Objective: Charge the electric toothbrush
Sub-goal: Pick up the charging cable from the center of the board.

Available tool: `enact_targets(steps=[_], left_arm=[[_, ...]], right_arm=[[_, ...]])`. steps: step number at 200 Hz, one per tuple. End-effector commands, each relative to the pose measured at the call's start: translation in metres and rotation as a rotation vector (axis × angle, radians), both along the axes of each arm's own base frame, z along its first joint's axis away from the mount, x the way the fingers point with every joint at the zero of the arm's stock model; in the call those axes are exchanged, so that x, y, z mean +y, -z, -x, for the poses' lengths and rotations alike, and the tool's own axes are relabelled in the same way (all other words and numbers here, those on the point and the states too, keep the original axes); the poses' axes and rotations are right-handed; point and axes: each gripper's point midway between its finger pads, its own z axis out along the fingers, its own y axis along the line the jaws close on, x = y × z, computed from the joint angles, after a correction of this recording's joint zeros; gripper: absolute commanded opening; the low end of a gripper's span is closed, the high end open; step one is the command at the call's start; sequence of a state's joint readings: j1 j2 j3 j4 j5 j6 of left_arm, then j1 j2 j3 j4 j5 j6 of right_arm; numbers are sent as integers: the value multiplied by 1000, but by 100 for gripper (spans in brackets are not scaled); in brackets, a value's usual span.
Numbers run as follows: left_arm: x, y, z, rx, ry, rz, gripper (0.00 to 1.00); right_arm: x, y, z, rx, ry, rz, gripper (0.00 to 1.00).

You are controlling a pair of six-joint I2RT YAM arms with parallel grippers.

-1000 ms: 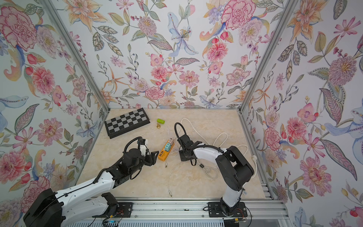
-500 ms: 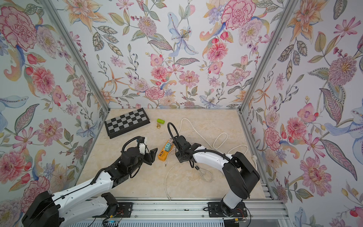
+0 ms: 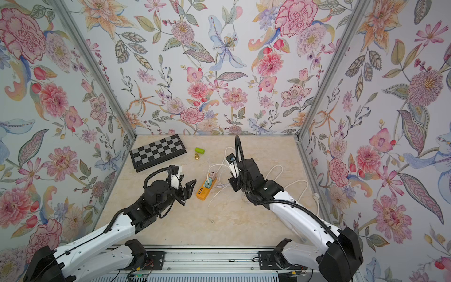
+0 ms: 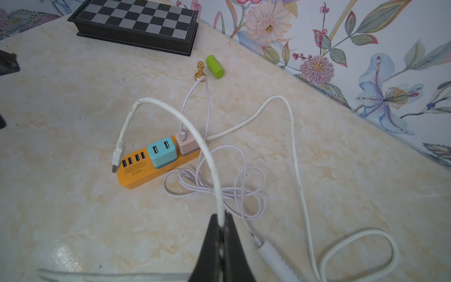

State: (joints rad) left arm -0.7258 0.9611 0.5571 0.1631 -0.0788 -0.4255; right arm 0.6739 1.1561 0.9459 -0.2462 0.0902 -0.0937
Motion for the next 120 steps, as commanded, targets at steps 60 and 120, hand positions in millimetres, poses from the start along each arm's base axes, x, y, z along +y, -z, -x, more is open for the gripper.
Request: enact_targets(steps=[60,120], left_arm=[[-24,-36,4,-126,204,169,67],[-43,-28,-12,-181,254,109,67]], right_arm=[[1,-48,-1,-130,-128,-276,0],[8,-55,4,-132,-180,-338,0]])
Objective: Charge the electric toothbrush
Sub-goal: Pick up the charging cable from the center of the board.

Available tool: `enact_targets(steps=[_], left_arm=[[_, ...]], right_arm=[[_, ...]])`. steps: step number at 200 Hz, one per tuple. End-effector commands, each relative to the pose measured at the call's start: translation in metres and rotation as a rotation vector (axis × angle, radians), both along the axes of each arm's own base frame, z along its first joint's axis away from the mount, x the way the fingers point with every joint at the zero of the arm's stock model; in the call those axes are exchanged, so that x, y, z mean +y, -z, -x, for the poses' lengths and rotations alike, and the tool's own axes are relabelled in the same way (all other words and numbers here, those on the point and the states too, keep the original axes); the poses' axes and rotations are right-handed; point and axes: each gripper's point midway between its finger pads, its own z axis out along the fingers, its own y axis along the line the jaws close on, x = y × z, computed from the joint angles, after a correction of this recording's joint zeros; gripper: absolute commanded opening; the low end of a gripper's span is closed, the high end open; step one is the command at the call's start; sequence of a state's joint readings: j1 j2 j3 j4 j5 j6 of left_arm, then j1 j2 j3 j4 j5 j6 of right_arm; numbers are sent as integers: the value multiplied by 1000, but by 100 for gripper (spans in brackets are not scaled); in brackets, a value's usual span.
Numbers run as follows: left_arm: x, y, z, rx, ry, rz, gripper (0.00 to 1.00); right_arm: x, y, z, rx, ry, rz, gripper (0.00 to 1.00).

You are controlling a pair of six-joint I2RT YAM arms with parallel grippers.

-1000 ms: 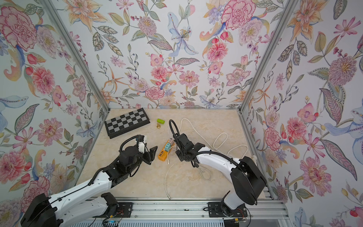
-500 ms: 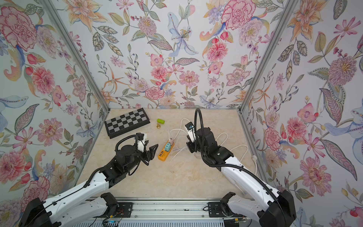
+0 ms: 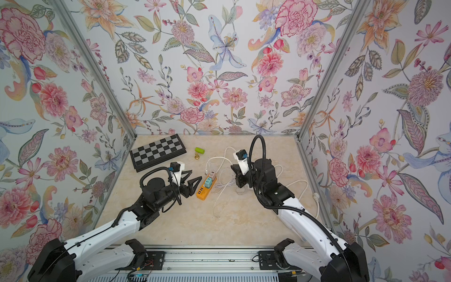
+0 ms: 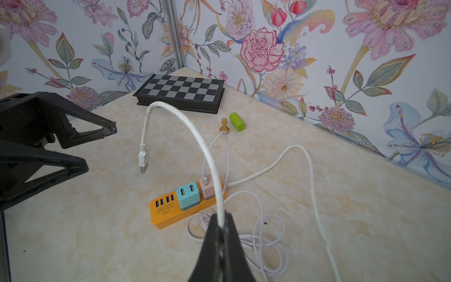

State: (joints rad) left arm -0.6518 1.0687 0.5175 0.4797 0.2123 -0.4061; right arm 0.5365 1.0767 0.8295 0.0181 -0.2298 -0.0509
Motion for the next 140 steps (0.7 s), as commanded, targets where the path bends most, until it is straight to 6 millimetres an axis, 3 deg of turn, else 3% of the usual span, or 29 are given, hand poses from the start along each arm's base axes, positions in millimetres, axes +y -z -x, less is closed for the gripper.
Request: enact_targets(steps=[1,45,99,140], left_arm=[[-8,-9,-7,-89,29,-28,67],[-19,-14,-12,-184,69,-32,61],[-24,-20,-17,-231,69,-41,45],[-31,-23,-19,-234,97,-29,45]], right_arm=[[4,-21,4,-47,-38,-72,0],[6,-24,7,-49,-55,-85,0],[4,-22,6,-44,-49,-86,0],[3,-23,7,-44,-50,-93,0]])
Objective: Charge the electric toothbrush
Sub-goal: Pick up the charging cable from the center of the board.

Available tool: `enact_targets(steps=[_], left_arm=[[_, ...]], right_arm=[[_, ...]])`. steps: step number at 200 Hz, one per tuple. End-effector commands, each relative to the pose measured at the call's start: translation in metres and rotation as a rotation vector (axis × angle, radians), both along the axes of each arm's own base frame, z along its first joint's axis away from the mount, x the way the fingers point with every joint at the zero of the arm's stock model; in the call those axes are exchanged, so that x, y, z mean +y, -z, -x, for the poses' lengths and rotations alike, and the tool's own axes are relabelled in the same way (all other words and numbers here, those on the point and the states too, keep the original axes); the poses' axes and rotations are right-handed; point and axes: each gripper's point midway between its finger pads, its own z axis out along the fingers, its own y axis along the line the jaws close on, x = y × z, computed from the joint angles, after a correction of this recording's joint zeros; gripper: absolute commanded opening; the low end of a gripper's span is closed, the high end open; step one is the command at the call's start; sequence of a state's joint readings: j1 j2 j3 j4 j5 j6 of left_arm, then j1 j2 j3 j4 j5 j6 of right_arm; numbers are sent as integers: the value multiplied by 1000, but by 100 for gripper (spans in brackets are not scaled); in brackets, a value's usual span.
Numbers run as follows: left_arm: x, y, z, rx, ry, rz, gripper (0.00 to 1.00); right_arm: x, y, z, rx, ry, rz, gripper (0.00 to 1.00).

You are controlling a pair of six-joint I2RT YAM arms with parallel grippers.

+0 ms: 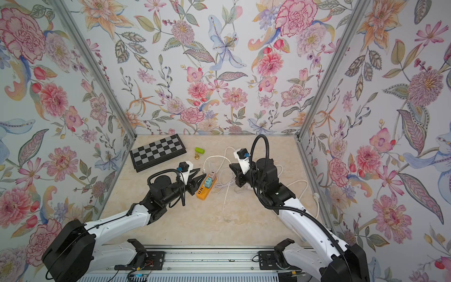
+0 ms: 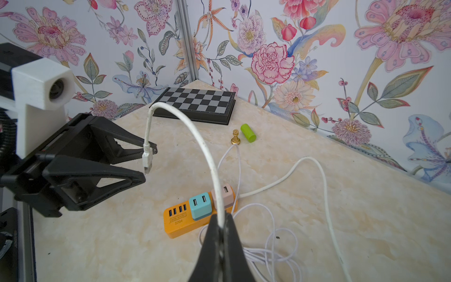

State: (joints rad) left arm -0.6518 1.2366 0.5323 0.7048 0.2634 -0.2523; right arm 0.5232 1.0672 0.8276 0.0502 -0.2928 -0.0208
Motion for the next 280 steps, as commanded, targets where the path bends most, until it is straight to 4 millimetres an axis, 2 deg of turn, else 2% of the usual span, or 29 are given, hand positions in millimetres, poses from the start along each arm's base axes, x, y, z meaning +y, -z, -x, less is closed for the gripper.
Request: enact_targets(steps=[1,34,58,72,97,177,199,216,231,254,280], left_arm=[[-8,-23,-3,-69,35,31,45],[-11,-26,-3,-66,48,46,39],[-12,-23,-3,-58,50,45,29],[-11,-22,-4,-57,44,37,28],[-9,-20,-4,-63,35,19,16],[-9,-21,-6,-75,26,-28,12],[-4,-22,-10,-85,-7,-51,10],[-2,-20,-13,-91,-30,-88,9],[-1,-19,-16,-96,-46,-112,9],[-4,-19,-16,-107,-36,-142,8],[-11,-19,-13,-117,-20,-186,7]], right_arm=[[-1,-12,3,-39,-11,-37,0],[-4,-11,2,-35,0,-42,0],[-6,-11,2,-37,6,-49,0],[-6,-10,1,-35,7,-47,0],[-8,-8,1,-24,10,-54,0],[-9,-4,4,19,3,-63,0],[-13,6,4,108,33,-67,9],[-14,11,6,209,58,-93,31],[-12,9,8,309,71,-133,35],[5,1,15,454,46,-219,39],[41,-10,26,524,-21,-240,44]])
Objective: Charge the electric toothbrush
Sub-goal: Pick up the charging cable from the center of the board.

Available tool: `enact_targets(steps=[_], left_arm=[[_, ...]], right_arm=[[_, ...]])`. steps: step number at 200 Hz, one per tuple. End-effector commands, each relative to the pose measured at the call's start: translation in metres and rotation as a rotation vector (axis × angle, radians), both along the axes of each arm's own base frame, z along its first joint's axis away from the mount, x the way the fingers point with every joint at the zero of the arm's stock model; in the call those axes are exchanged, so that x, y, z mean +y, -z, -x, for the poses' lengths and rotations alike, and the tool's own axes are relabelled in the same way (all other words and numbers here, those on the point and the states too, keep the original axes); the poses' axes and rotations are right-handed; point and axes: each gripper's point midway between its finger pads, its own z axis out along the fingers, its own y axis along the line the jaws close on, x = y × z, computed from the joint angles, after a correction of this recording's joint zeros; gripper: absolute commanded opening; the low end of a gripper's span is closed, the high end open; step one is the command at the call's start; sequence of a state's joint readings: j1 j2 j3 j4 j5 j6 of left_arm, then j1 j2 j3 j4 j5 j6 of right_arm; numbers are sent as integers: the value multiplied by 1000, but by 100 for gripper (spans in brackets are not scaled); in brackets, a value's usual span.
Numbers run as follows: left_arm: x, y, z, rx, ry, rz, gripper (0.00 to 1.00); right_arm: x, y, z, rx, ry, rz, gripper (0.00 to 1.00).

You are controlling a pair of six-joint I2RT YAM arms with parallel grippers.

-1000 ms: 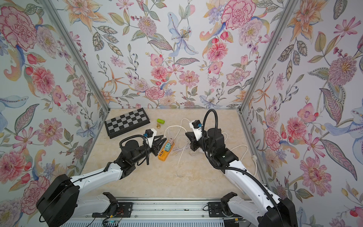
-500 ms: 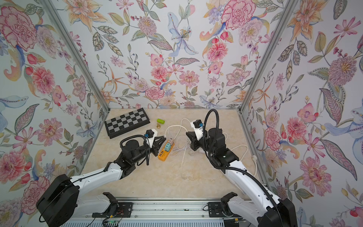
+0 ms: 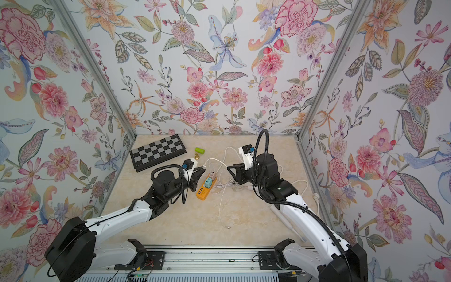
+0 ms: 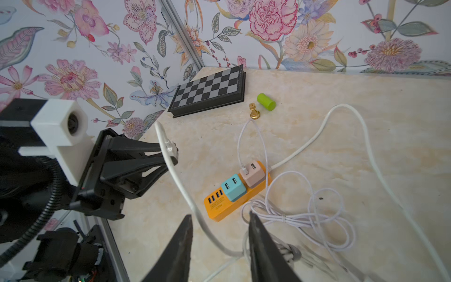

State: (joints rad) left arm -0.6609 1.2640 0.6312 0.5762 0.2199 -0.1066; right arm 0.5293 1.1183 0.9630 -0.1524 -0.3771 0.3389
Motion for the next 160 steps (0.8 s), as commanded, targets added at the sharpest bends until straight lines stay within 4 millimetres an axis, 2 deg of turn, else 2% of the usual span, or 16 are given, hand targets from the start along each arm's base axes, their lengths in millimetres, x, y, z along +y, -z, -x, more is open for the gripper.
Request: enact_targets(steps=[1,21,36,53,70,83,97,121,124,146,160], left_arm=[[-5,-14,0,-57,1,-47,7],[-7,-15,2,-59,1,-49,6],[-6,-17,2,-58,-2,-49,6],[-6,-19,5,-62,4,-50,5],[-2,-20,3,-65,-20,-51,5],[0,-19,2,-67,-34,-56,4],[1,-18,-1,-60,-45,-64,3],[1,-18,-8,-45,-75,-77,2],[1,-18,-8,-44,-75,-78,2],[3,-21,-11,-47,-95,-75,2],[2,-20,-14,-39,-101,-80,2]], right_arm=[[30,-8,15,144,-48,-69,44],[47,-7,11,192,-53,-78,47],[50,-4,3,227,-23,-81,49],[55,-7,-1,229,-34,-78,47],[35,-8,-12,208,84,-16,50],[17,-19,-18,168,155,-10,53],[19,-33,-11,150,124,-37,55],[48,-39,17,198,-77,-78,52],[56,-39,27,204,-112,-77,51],[64,-51,44,195,-141,-96,55],[72,-50,48,225,-142,-106,56]])
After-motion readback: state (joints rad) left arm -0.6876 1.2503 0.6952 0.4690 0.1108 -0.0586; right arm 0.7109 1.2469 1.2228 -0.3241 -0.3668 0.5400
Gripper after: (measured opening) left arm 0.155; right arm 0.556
